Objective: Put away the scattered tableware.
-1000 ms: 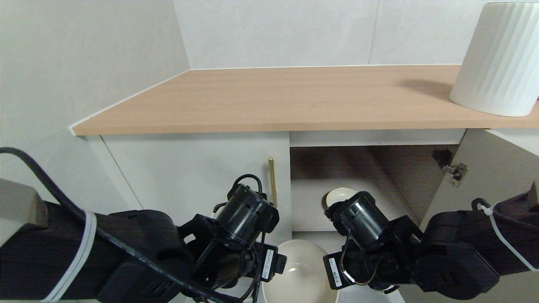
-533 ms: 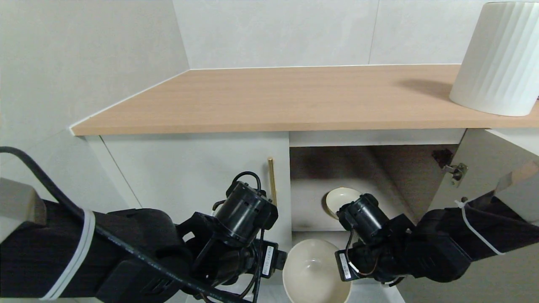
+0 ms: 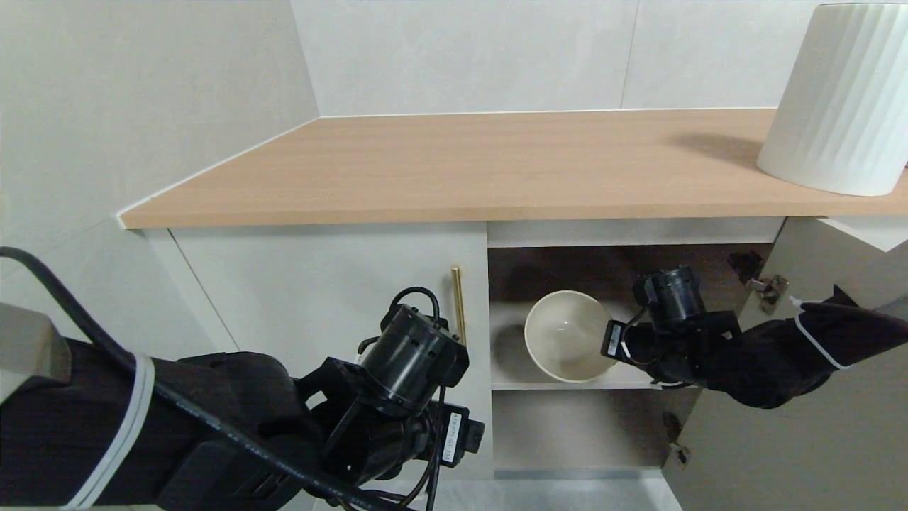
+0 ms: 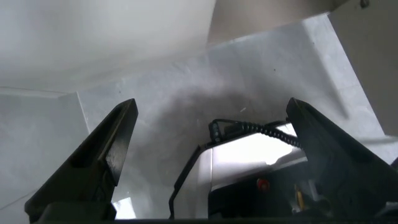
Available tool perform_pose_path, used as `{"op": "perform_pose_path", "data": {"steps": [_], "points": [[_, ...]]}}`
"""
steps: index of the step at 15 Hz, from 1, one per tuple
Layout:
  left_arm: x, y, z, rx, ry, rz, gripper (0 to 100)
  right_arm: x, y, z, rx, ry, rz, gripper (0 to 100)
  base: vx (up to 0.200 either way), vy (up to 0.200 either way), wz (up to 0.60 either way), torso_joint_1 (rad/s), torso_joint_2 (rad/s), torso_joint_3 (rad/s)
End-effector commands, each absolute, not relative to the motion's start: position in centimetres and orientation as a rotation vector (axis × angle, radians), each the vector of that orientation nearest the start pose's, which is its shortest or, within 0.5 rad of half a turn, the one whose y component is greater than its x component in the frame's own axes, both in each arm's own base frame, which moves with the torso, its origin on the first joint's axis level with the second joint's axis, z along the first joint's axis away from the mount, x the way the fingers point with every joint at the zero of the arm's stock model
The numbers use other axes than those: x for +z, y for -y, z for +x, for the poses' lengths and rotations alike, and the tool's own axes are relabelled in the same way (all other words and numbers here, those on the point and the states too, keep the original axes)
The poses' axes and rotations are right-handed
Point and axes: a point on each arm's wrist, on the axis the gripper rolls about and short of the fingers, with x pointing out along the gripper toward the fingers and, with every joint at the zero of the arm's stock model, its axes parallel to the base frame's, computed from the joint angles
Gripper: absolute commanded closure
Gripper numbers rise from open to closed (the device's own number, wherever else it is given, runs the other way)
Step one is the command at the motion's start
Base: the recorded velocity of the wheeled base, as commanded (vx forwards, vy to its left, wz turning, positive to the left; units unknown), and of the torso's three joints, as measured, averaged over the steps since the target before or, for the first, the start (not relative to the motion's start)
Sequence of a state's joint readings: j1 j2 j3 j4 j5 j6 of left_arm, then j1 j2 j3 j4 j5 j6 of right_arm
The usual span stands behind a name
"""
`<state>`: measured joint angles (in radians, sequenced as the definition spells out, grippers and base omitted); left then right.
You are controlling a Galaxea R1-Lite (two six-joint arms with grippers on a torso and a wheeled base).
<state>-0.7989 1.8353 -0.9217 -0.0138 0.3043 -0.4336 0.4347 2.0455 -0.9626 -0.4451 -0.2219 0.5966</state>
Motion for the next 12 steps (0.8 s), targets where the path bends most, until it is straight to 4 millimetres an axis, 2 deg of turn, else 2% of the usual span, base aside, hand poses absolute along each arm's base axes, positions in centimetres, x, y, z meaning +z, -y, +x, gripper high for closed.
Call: {"op": "perform_pose_path", "data": {"steps": [1,6,12], "points": [[11.8,21.6,22.0,-0.278,-0.845,0.071,0,7.9,-14.1,34.9,-0.026,-0.637,0.382,100,0.0,0.0,0.0,0.0,0.0,0.0],[12.3,21.6,22.5,-0.255,-0.834,0.022,0,6.4,-13.2,37.6,-0.112,-0.617,0.45,100,0.0,0.0,0.0,0.0,0.0,0.0],[12.3,21.6,22.5,-0.255,-0.834,0.022,0,4.7,-12.6,38.9,-0.173,-0.621,0.446,100,0.0,0.0,0.0,0.0,0.0,0.0]]}}
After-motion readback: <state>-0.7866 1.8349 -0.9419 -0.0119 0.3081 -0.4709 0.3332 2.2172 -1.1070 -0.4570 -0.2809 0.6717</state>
